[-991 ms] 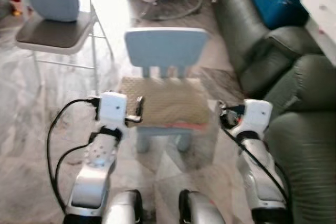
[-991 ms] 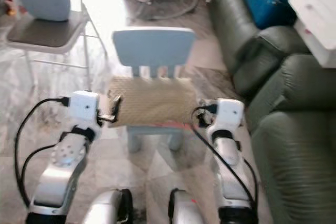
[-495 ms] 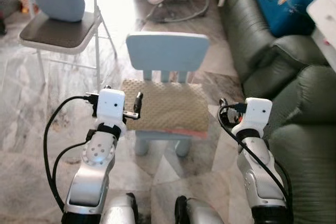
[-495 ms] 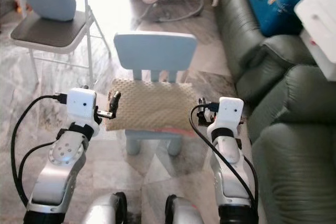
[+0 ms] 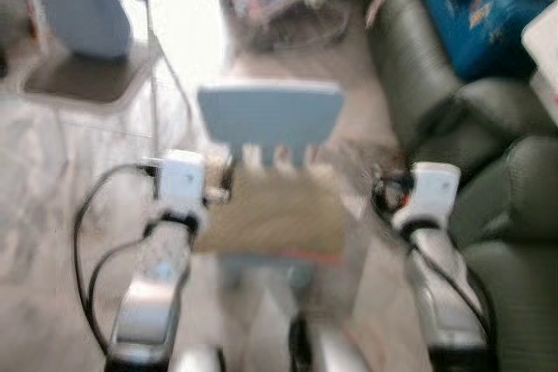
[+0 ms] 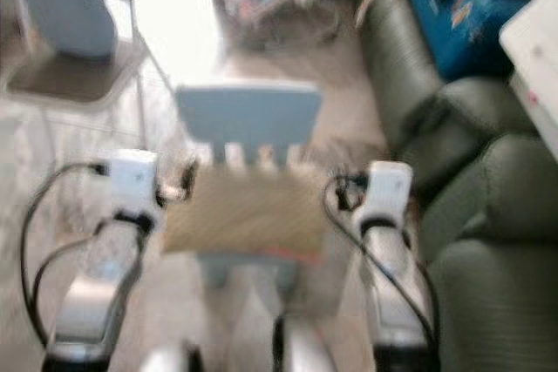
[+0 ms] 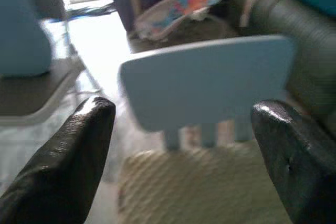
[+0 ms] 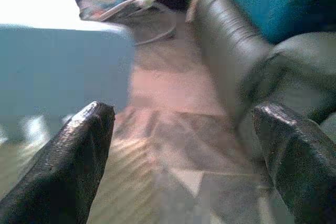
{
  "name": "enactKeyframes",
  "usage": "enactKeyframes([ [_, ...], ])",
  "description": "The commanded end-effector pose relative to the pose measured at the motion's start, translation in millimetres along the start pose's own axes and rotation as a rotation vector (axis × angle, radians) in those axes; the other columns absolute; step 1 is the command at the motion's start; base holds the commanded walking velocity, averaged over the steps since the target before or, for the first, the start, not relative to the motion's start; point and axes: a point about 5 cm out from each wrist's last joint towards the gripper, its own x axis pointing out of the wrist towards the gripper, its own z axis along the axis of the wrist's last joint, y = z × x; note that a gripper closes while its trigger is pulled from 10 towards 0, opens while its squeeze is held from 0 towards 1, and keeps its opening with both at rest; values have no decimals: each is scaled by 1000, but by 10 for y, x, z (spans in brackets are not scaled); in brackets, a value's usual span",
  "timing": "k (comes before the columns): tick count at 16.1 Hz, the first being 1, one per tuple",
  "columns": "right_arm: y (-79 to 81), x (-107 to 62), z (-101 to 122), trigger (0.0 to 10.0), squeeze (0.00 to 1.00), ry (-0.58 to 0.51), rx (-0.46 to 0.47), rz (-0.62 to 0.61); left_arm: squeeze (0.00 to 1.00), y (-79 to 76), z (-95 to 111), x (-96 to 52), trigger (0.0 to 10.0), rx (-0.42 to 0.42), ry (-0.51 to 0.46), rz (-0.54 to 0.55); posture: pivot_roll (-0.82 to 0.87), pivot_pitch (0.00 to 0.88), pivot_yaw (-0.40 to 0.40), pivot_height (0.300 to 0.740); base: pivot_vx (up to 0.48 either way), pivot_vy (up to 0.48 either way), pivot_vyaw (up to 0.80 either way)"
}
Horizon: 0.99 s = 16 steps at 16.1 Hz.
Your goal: Move the pillow to the sofa
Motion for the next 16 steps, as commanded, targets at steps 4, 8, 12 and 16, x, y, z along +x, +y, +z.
enactKeyframes([
  [4, 48, -36, 5, 10000, 0, -7, 17, 38, 0, 155, -42, -98, 10000, 68, 9, 80, 20, 199, -39, 740, 0, 0, 0],
  [8, 97, -41, 12, 10000, 0, -15, 0, 70, 0, 228, -78, -144, 10000, 104, 23, 114, 29, 196, -40, 740, 0, 0, 286],
  [12, 76, -37, 18, 10000, 0, -19, 22, 56, 0, 272, -123, -171, 10000, 122, 39, 134, 30, 193, -38, 740, 0, 0, 198],
  [16, 36, -65, -2, 10000, 0, -10, 27, 29, 0, 264, -150, -192, 10000, 87, 41, 131, 27, 195, -38, 740, 0, 0, 0],
])
